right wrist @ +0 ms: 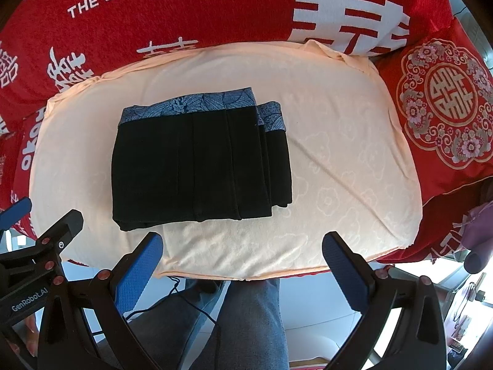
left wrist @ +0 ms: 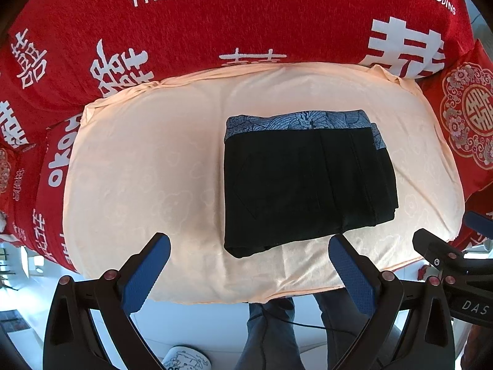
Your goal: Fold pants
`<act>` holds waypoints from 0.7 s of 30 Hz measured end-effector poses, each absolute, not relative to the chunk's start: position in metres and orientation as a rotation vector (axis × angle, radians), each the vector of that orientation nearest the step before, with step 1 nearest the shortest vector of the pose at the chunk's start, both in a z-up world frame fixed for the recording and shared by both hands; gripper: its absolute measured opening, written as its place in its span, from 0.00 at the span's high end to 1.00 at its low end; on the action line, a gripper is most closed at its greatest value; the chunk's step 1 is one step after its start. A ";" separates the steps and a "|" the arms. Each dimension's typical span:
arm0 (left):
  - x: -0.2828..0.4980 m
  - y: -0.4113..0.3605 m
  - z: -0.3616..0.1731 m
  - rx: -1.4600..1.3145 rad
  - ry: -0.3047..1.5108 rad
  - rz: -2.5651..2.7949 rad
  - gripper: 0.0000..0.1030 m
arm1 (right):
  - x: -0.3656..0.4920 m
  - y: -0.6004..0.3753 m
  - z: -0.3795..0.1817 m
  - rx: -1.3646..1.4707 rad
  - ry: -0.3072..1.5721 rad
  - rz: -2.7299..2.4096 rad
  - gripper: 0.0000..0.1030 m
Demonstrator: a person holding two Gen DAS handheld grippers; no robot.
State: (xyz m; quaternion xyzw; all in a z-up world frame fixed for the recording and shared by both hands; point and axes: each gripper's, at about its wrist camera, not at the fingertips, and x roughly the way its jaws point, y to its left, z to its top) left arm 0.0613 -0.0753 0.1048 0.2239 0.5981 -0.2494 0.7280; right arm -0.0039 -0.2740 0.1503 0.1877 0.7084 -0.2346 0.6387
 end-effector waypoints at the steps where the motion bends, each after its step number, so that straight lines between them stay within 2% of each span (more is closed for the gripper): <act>1: 0.061 -0.075 0.105 0.494 1.318 -0.550 0.00 | -0.004 -0.274 0.151 0.429 1.616 -0.537 0.00; 21: 0.066 -0.074 0.098 0.455 1.345 -0.542 0.00 | -0.002 -0.275 0.143 0.424 1.638 -0.521 0.00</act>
